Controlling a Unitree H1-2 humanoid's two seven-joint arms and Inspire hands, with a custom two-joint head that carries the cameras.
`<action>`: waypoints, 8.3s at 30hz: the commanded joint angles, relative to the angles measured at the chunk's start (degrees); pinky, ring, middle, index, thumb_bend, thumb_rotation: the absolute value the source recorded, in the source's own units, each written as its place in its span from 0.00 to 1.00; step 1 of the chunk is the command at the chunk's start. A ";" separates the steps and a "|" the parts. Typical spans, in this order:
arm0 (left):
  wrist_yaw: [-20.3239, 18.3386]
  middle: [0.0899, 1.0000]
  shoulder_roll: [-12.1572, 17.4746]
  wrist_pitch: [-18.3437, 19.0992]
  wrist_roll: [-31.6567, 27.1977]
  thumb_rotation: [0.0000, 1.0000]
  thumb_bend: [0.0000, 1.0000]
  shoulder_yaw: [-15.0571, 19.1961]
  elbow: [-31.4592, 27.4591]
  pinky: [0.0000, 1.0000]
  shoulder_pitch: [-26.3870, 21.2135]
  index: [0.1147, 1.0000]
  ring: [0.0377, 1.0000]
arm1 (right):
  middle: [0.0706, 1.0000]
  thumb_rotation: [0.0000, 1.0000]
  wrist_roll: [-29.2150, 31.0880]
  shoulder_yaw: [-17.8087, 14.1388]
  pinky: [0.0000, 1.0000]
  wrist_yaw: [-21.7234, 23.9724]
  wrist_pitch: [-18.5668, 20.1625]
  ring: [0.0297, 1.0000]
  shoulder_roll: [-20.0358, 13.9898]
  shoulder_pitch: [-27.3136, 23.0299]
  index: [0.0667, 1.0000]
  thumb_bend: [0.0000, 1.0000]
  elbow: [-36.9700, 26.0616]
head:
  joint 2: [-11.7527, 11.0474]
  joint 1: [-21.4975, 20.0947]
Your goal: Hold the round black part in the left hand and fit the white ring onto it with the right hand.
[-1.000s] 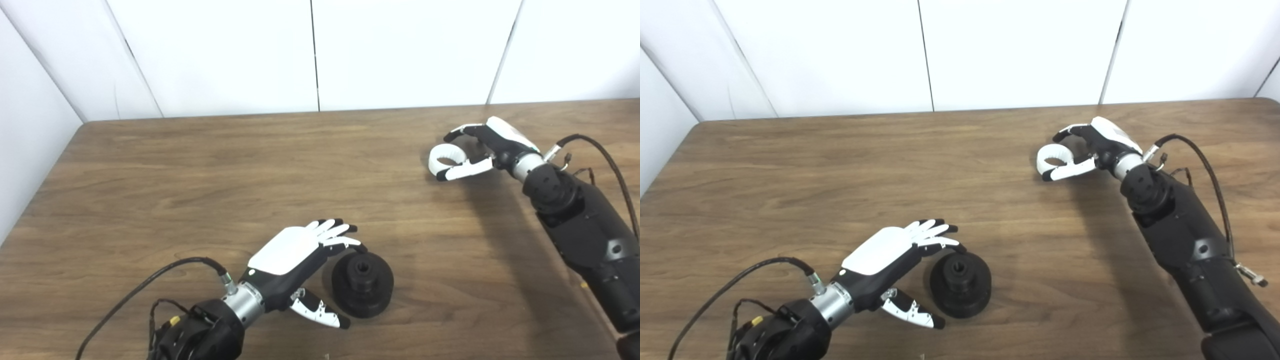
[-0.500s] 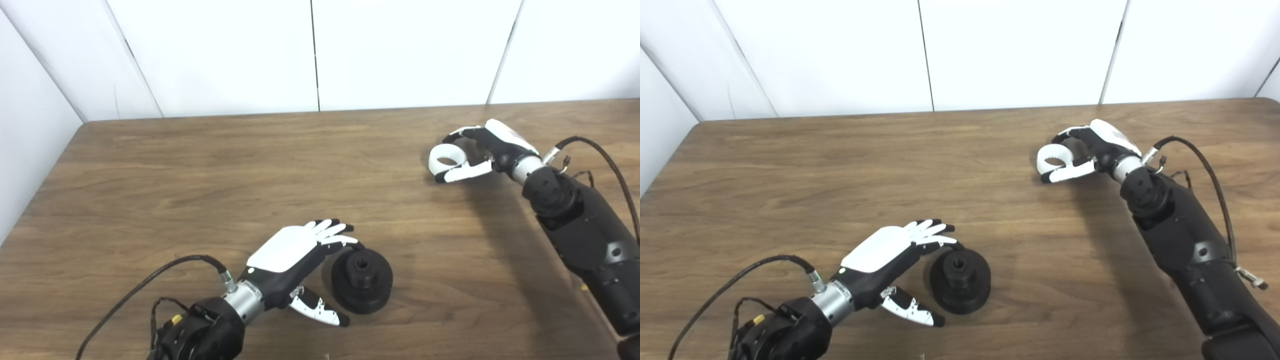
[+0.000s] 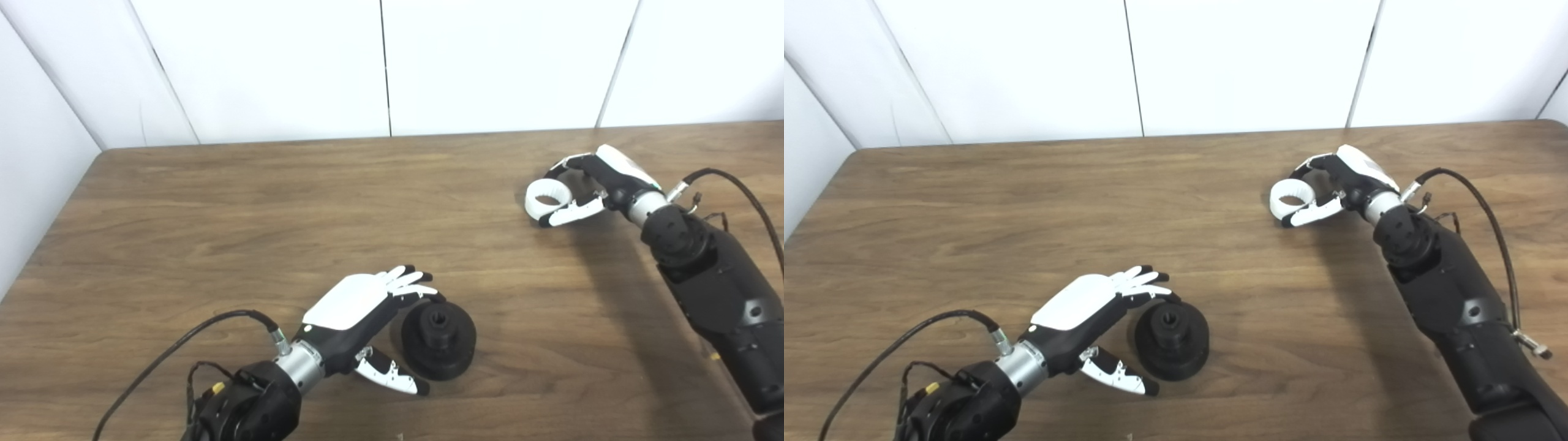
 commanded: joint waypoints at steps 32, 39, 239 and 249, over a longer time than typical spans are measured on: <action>0.48 0.96 -0.29 0.72 0.27 0.26 0.94 0.58 -0.60 0.97 -1.64 0.80 1.00 | 0.83 0.14 1.93 -2.91 0.90 -2.63 -4.43 0.92 0.27 -0.39 0.46 0.52 -3.96 | 0.18 0.17; 0.72 0.96 -0.42 0.82 -0.53 0.25 0.95 1.05 -1.46 0.98 -1.42 0.80 1.00 | 0.83 0.15 1.67 -2.56 0.89 -2.45 -4.42 0.92 0.29 -0.63 0.46 0.52 -3.49 | 0.09 0.15; 3.62 0.95 -1.34 6.12 -1.90 0.24 0.92 -0.65 4.00 0.90 -4.46 0.72 1.00 | 0.86 0.16 2.85 4.74 0.82 21.04 4.45 0.97 3.82 14.89 0.46 0.52 -49.45 | 2.37 0.07; 4.10 0.95 -1.44 5.98 -1.72 0.23 0.92 -0.75 4.47 0.90 -4.32 0.72 1.00 | 0.86 0.16 2.89 4.32 0.83 21.09 5.24 0.98 4.50 13.96 0.46 0.52 -49.76 | 2.22 -0.10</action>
